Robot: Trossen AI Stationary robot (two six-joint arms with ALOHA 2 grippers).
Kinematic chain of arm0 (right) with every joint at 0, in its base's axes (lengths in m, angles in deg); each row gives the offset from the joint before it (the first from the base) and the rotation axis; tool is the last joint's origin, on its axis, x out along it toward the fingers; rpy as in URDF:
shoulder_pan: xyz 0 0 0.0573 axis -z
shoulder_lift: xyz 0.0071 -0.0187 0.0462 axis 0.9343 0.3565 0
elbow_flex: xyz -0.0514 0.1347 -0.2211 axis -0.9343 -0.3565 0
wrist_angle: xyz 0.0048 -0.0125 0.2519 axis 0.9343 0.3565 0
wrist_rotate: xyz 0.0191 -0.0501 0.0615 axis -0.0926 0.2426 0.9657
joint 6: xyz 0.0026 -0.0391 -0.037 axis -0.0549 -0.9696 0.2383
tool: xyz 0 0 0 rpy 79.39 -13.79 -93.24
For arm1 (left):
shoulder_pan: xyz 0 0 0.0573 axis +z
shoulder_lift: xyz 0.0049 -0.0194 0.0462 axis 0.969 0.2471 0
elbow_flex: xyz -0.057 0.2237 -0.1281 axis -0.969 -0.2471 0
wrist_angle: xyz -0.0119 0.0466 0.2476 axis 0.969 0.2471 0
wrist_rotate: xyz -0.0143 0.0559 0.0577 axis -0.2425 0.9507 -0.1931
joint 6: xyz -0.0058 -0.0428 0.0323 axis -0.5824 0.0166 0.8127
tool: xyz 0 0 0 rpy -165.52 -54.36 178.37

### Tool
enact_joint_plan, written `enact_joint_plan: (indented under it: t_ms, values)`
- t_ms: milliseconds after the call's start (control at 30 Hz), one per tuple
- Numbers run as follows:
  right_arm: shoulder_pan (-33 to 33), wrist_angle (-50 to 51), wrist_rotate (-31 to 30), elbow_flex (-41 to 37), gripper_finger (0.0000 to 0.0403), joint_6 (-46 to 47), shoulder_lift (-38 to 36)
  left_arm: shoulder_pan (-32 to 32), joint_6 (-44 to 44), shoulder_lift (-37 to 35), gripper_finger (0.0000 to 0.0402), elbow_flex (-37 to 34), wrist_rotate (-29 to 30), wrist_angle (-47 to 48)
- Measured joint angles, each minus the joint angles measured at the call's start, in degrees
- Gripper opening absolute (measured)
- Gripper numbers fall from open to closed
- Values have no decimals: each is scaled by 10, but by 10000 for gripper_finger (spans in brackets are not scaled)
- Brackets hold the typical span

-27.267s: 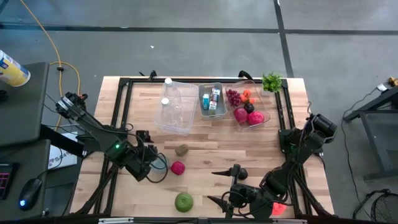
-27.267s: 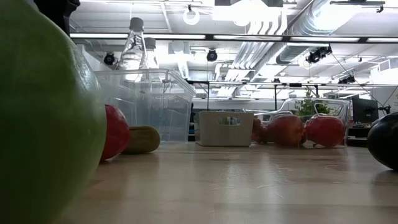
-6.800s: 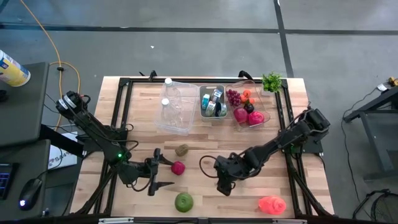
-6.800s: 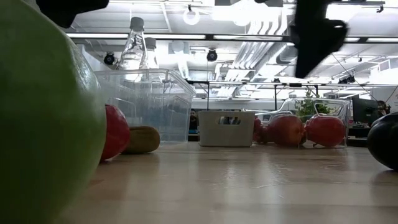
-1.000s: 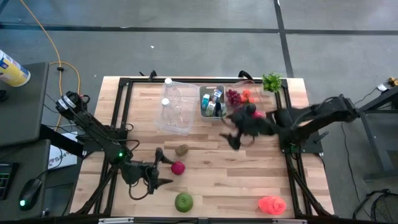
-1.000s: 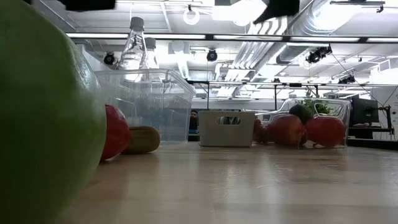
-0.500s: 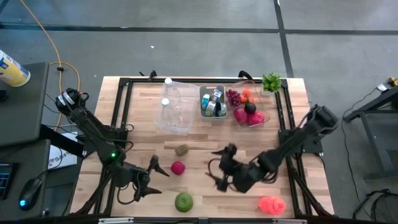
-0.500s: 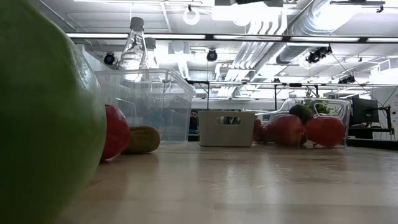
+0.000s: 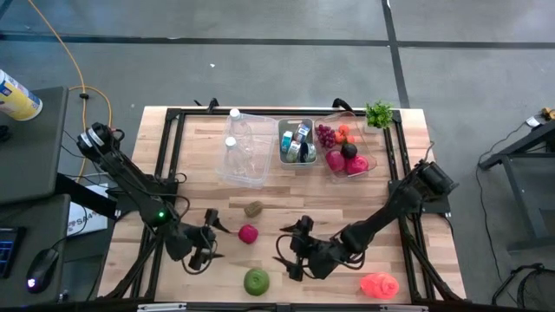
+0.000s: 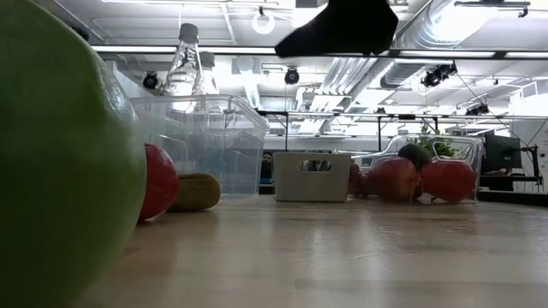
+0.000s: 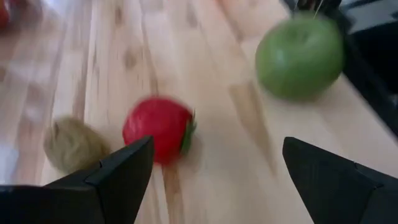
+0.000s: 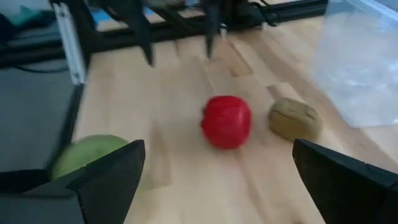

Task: Pick & Place Food Item
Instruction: Put the tomato into the right transparent bin

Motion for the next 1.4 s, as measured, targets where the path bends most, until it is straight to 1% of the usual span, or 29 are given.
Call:
enact_joint_plan:
  t_ms: [133, 267, 400, 467, 667, 867, 1033, 1267, 1400]
  values:
    - [-5, -36, 38, 1, 397, 1, 14, -7, -26, 3, 344, -40, 16, -6]
    - [-11, -77, 86, 0, 397, 18, 33, -3, -47, 12, 344, -76, 32, -57]
    - [-11, -79, 140, 0, 397, 11, 46, -2, -49, 20, 344, -89, 34, -98]
    - [-10, -75, 149, 0, 397, 11, 47, -1, -49, 21, 344, -89, 34, -108]
    - [-5, -88, 146, 0, 397, 52, 47, 4, -46, 21, 344, -89, 36, -110]
    - [8, -87, 140, 0, 397, 54, 46, 25, -47, 22, 344, -90, 37, -110]
    - [18, -87, 139, 0, 397, 41, 46, 38, -47, 22, 344, -90, -3, -109]
    - [38, -136, 148, 0, 397, 42, 46, 36, -48, 22, 344, -91, -10, -109]
    - [48, -152, 148, 0, 397, 73, 46, 40, -48, 22, 344, -98, -10, -108]
